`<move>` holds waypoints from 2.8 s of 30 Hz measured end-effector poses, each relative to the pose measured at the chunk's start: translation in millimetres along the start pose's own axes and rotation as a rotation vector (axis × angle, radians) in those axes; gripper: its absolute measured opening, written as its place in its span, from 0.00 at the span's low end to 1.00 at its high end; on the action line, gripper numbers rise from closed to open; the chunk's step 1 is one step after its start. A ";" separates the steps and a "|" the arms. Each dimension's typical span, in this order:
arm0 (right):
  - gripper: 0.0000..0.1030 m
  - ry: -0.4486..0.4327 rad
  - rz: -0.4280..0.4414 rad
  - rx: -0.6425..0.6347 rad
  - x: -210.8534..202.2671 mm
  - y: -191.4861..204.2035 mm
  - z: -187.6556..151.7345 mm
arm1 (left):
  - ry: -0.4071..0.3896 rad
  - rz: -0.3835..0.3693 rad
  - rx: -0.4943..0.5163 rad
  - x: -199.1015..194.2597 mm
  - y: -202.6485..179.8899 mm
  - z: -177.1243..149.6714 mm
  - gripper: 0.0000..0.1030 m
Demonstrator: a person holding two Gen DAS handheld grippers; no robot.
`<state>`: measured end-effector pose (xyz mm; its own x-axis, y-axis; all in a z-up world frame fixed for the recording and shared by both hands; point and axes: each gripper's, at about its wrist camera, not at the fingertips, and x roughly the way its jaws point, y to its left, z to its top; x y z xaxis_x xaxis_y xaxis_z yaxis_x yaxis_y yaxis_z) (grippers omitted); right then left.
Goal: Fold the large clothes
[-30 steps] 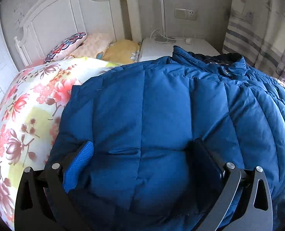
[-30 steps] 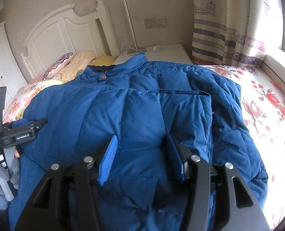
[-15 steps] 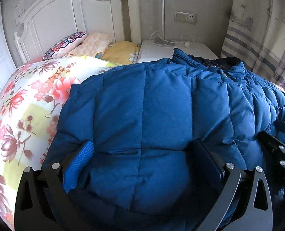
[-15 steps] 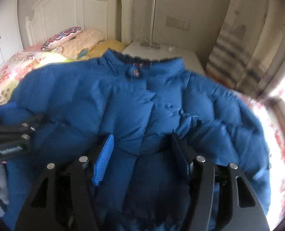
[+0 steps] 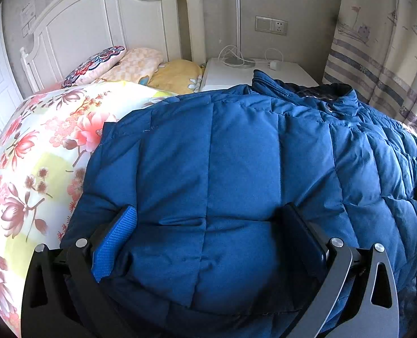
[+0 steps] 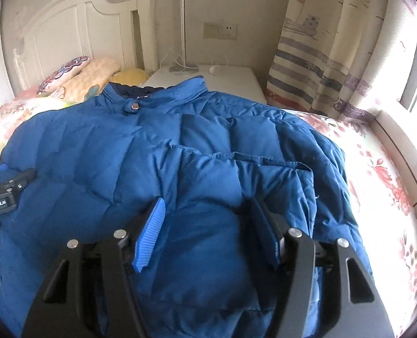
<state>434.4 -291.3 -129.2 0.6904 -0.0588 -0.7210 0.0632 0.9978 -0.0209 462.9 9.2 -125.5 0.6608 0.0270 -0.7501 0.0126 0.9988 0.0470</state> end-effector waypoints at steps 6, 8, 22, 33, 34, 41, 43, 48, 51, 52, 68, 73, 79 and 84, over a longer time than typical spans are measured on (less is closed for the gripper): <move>0.58 -0.069 -0.080 0.030 -22.2 -5.9 -15.2 | -0.001 0.002 0.002 -0.2 0.3 -0.8 0.96; 0.61 -0.022 -0.071 0.003 -11.8 -3.6 -16.3 | 0.000 0.002 0.001 0.9 1.0 0.1 0.96; 0.76 0.030 0.055 0.064 -40.7 -17.2 -6.6 | 0.028 -0.080 -0.053 -44.7 13.5 -6.6 0.95; 0.50 0.080 0.128 -0.196 -56.6 48.2 -79.6 | 0.111 -0.096 0.110 -58.6 -38.6 -78.2 0.96; 0.50 0.084 0.127 -0.199 -57.2 48.7 -79.1 | 0.118 -0.098 0.114 -58.2 -38.4 -77.4 0.96; 0.56 0.074 0.007 -0.109 -72.3 -4.8 -79.9 | 0.114 -0.049 -0.057 -61.4 31.0 -77.3 0.95; 0.60 0.080 -0.042 -0.043 -72.5 -30.9 -86.7 | 0.106 -0.077 -0.105 -62.0 41.4 -76.9 0.95; 0.63 0.065 0.024 0.018 -66.8 -50.7 -97.7 | 0.124 0.034 -0.004 -52.0 13.7 -75.1 0.96; 0.64 0.066 0.030 0.019 -67.1 -50.6 -98.7 | 0.133 0.011 -0.028 -50.7 18.8 -75.5 0.96; 0.64 0.064 0.039 0.028 -68.5 -51.1 -100.3 | 0.132 0.017 -0.024 -51.2 19.8 -75.9 0.96; 0.72 0.061 0.037 -0.289 -115.7 76.3 -147.3 | 0.105 -0.022 0.107 -107.3 -41.1 -130.5 0.96; 0.73 0.017 0.024 -0.188 -149.7 45.3 -153.9 | -0.007 0.015 0.046 -149.1 -3.9 -145.2 0.96; 0.77 0.033 -0.037 -0.087 -178.3 -14.4 -198.0 | 0.024 0.052 -0.079 -160.6 54.9 -186.6 0.95; 0.82 0.056 -0.026 -0.028 -174.0 -27.6 -215.7 | 0.010 0.064 -0.115 -172.9 59.6 -190.7 0.95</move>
<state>157.1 -302.0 -152.5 0.6472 -0.0834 -0.7578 0.0594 0.9965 -0.0589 206.3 71.8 -118.8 0.6499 0.0902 -0.7546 -0.1154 0.9931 0.0194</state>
